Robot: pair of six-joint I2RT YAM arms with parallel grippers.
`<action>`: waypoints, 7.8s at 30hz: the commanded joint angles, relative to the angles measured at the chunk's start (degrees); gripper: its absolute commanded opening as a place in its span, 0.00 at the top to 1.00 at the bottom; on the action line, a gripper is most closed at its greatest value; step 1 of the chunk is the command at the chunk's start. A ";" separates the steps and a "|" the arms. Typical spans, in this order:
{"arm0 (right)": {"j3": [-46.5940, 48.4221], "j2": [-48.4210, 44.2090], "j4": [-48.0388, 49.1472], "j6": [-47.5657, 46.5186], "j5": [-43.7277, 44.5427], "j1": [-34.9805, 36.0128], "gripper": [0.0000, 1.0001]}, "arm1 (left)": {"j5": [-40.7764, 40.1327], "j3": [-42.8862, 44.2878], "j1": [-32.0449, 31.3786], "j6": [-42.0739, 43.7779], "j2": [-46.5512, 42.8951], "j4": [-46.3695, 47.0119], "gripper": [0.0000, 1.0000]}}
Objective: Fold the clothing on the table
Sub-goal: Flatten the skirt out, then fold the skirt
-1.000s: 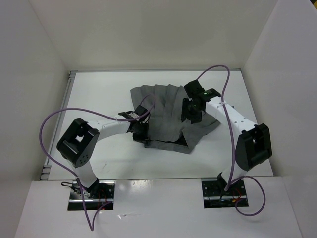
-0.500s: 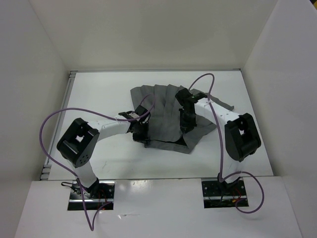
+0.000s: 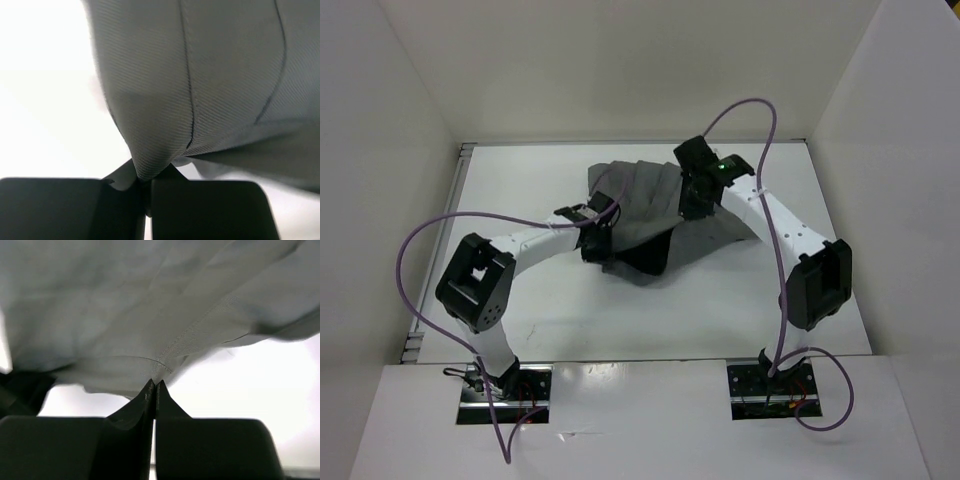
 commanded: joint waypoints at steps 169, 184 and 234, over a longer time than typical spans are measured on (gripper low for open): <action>4.86 -21.57 16.33 -7.56 -31.95 -15.12 1.00 | 54.11 13.16 26.86 5.63 -16.58 6.88 1.00; 67.63 14.13 -3.25 -14.43 -21.13 -16.37 1.00 | 59.04 40.71 33.46 3.71 -3.16 4.77 1.00; 1.16 10.69 31.44 -4.84 -28.79 -19.26 0.71 | 46.04 8.05 36.44 -12.80 8.04 22.78 0.49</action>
